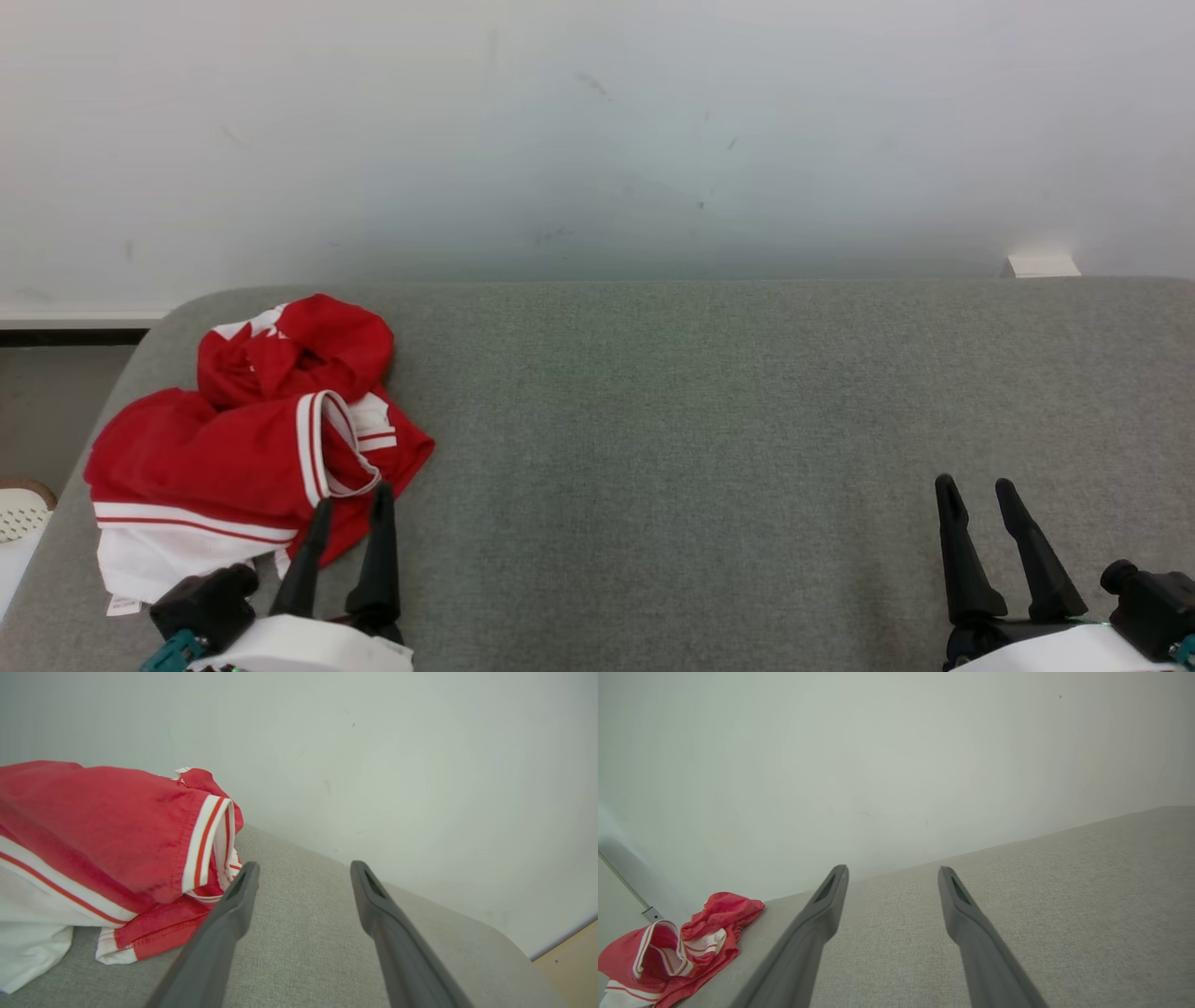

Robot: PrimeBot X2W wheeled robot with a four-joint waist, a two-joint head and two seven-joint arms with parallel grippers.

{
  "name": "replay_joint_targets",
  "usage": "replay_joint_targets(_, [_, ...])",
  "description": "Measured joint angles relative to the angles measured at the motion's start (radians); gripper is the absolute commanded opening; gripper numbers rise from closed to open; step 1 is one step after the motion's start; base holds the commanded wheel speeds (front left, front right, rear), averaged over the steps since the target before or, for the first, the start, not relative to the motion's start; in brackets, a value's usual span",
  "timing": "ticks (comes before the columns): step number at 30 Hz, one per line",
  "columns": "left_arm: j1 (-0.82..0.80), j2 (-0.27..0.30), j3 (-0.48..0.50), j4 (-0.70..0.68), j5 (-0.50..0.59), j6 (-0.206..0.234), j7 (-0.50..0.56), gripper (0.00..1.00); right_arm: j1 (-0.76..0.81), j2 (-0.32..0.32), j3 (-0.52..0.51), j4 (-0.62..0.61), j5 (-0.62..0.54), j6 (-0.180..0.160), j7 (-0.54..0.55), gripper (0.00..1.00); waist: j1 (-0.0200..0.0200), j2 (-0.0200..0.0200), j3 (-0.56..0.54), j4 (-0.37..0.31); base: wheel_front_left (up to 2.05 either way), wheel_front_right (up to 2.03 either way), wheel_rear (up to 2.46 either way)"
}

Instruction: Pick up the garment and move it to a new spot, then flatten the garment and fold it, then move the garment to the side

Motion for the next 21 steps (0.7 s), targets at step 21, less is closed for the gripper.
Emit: replay_joint_targets(21, [0.000, 0.003, -0.041, 0.013, 0.207, 0.018, -0.051, 1.00, 0.001, 0.017, -0.037, 0.047, -0.205, 0.000, -0.050, 1.00, 0.0000, 0.0000, -0.013, -0.007, 0.00, 0.00, 0.00])
